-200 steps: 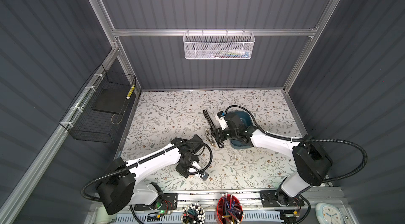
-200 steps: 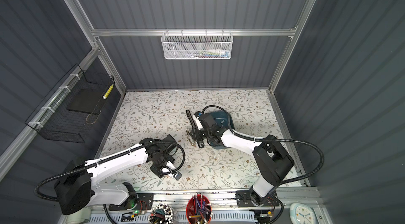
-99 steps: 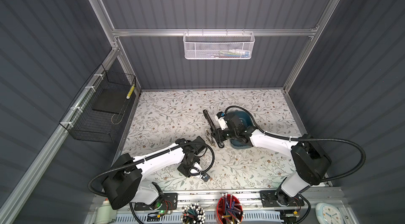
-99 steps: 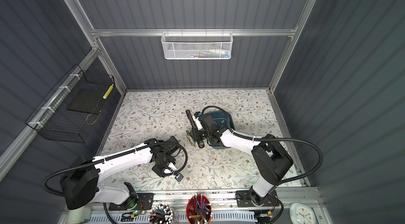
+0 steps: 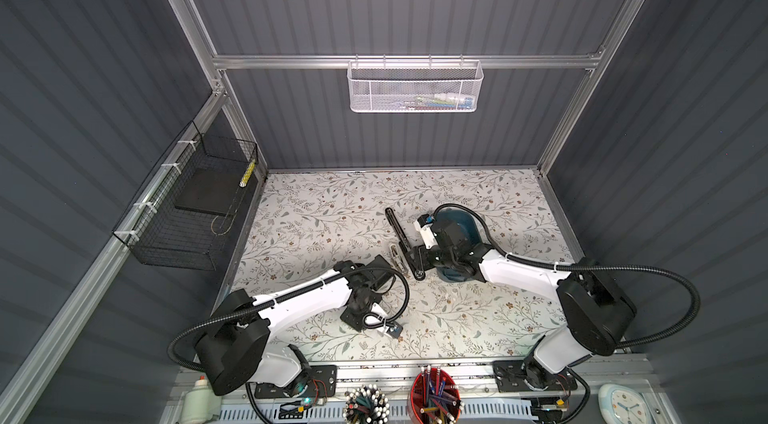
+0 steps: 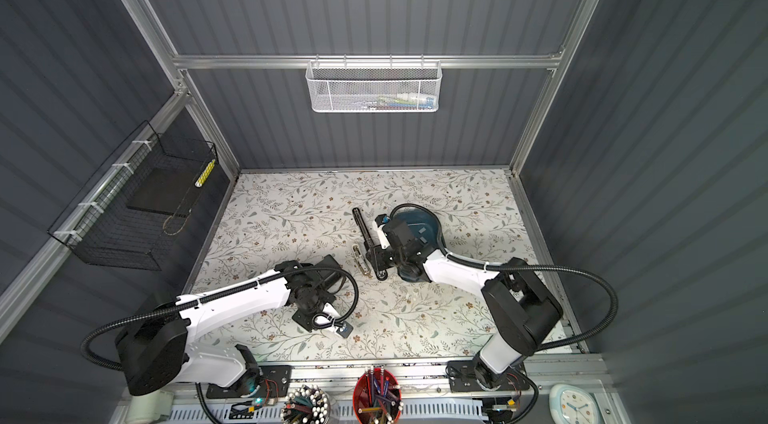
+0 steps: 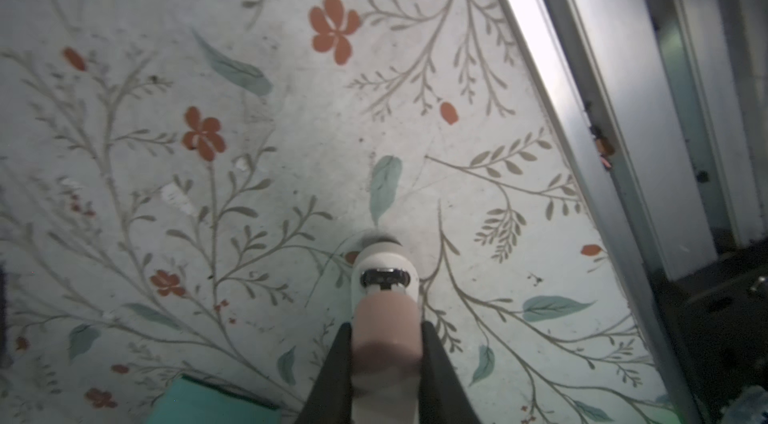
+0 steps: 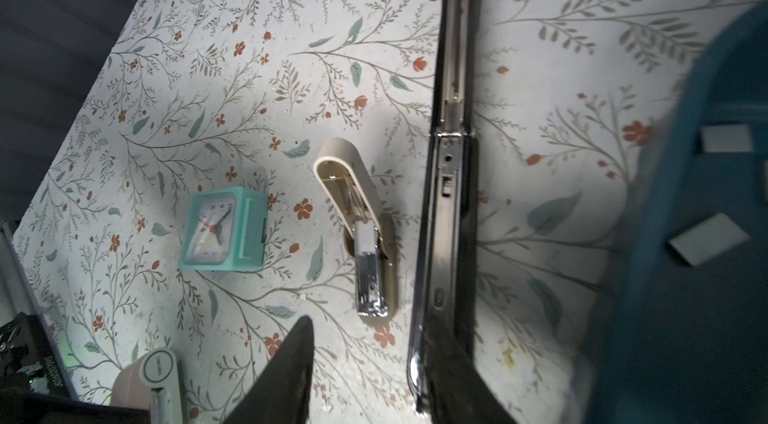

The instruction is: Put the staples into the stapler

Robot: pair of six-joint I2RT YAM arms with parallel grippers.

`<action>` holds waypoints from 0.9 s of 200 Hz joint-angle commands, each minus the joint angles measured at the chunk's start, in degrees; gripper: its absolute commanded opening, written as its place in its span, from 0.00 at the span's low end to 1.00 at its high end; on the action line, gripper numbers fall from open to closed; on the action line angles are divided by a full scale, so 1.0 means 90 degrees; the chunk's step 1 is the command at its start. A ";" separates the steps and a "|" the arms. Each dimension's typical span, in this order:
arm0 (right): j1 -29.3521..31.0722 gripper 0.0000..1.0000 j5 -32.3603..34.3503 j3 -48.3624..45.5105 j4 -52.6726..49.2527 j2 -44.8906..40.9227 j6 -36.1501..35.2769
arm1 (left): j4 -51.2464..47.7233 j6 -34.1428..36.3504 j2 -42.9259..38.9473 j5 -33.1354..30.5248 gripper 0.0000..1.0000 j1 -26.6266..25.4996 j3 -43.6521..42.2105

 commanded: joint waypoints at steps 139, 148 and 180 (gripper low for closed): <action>0.0401 0.31 -0.0046 -0.0164 0.0231 -0.3111 0.0946 | 0.4413 -0.3361 -0.1743 0.1270 0.00 0.0880 0.0684; 0.0613 0.30 -0.0061 0.0005 0.0171 -0.3012 0.0970 | 0.4686 -0.3342 -0.1946 0.1374 0.00 0.0877 0.0412; 0.1228 0.30 0.0322 0.0076 0.0361 -0.2989 0.0864 | 0.4361 -0.3311 -0.1979 0.1283 0.00 0.0876 0.0470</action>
